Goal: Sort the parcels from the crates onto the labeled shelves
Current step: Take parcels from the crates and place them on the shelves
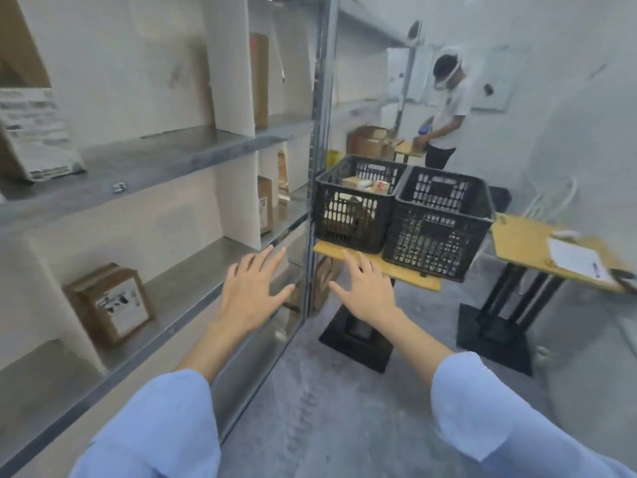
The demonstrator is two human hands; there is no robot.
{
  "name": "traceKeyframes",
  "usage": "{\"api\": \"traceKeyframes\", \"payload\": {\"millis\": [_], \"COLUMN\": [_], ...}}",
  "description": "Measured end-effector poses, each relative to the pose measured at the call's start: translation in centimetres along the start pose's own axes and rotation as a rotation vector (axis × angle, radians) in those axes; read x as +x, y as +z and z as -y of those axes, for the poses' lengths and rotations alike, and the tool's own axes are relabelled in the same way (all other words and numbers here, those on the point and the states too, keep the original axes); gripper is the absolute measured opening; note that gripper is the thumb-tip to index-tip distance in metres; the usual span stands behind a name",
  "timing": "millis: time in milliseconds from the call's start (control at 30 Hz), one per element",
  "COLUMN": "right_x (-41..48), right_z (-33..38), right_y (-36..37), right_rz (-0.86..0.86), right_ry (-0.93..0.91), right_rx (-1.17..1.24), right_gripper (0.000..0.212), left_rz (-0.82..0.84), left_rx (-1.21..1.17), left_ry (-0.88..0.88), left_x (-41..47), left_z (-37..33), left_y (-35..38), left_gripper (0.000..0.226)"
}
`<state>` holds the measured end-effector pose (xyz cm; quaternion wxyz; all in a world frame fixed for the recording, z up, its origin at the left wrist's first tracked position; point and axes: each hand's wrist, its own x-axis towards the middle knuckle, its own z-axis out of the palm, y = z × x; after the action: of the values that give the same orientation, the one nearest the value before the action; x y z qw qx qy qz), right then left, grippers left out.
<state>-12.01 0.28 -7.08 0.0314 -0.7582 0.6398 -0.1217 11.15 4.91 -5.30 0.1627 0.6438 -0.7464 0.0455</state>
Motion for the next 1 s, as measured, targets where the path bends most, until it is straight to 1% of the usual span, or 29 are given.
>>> {"api": "traceKeyframes", "payload": {"millis": [167,233,333,433,600,767,1000], "right_x": [5.2,7.2,10.6,14.6,23.1,34.2,47.9], "right_z": [-8.0,-10.1,-12.7,-14.8,-18.2,-21.0,-24.2], "right_y": [-1.0,-1.1,-0.9,-0.5,0.1,-0.1,0.5], "right_rz": [-0.022,-0.015,-0.027,-0.03,-0.066,-0.115,-0.157], "right_ry": [0.095,0.121,0.141,0.151,0.166,0.186,0.214], "right_rx": [0.01,0.012,0.006,0.027,0.027,0.051,0.146], "right_gripper": [0.074,0.073,0.073,0.074,0.074,0.072,0.071], "left_rz": [-0.012,-0.022,-0.035,-0.045,-0.043,-0.056,0.002], "left_rx": [-0.062,-0.067,-0.075,-0.069,-0.06,-0.05,-0.076], "left_ry": [0.081,0.108,0.126,0.144,0.192,0.23,0.233], "left_x": [9.1,12.3,17.1,22.1,32.1,44.2,58.4], "left_z": [-5.5,-6.8,-8.1,-9.0,-9.6,-8.5,-6.5], "left_y": [3.3,4.3,6.1,8.3,11.7,14.4,18.7], "left_gripper": [0.084,0.082,0.072,0.071,0.071,0.071,0.071]}}
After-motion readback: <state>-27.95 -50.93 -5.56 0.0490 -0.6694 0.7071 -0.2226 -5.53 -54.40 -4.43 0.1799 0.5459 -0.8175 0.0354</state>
